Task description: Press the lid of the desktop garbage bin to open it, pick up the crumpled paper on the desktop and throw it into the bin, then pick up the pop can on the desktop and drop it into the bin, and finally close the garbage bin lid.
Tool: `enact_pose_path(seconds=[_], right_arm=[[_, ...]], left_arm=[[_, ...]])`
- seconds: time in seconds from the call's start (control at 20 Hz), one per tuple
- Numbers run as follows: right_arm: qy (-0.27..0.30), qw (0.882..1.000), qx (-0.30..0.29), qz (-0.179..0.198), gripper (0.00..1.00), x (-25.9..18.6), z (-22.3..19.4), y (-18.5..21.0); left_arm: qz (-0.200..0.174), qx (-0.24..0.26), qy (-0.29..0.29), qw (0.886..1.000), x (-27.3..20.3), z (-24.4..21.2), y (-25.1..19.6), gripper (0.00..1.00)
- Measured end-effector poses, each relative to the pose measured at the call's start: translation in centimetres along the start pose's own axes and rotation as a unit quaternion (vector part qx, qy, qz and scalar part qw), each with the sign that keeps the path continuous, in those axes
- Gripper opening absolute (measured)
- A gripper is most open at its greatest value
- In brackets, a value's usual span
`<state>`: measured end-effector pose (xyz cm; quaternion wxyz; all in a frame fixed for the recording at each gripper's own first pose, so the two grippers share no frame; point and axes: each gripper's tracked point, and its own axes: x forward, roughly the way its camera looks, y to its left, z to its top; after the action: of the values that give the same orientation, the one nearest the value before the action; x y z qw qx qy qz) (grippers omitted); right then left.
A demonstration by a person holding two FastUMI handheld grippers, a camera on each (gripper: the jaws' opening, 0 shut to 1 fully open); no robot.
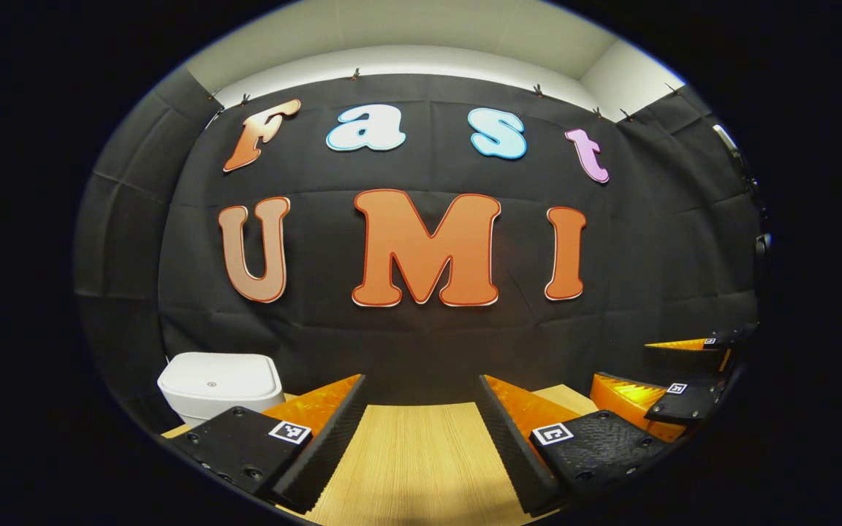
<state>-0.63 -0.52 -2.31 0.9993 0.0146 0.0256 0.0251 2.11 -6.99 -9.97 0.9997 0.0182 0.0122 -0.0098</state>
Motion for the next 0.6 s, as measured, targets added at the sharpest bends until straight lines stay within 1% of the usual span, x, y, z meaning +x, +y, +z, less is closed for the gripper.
enact_pose_path(seconds=[0.4,0.6], right_arm=[[0.002,1.000,0.003,-0.001,0.94,0.31,-0.10,-0.17],[0.003,1.000,0.003,-0.007,0.94,0.40,-0.18,-0.45]], left_arm=[[-0.015,-0.003,0.014,1.000,0.25,-0.69,-0.94,0.94],[-0.010,0.001,0.015,1.000,0.35,-0.80,-0.74,0.94]])
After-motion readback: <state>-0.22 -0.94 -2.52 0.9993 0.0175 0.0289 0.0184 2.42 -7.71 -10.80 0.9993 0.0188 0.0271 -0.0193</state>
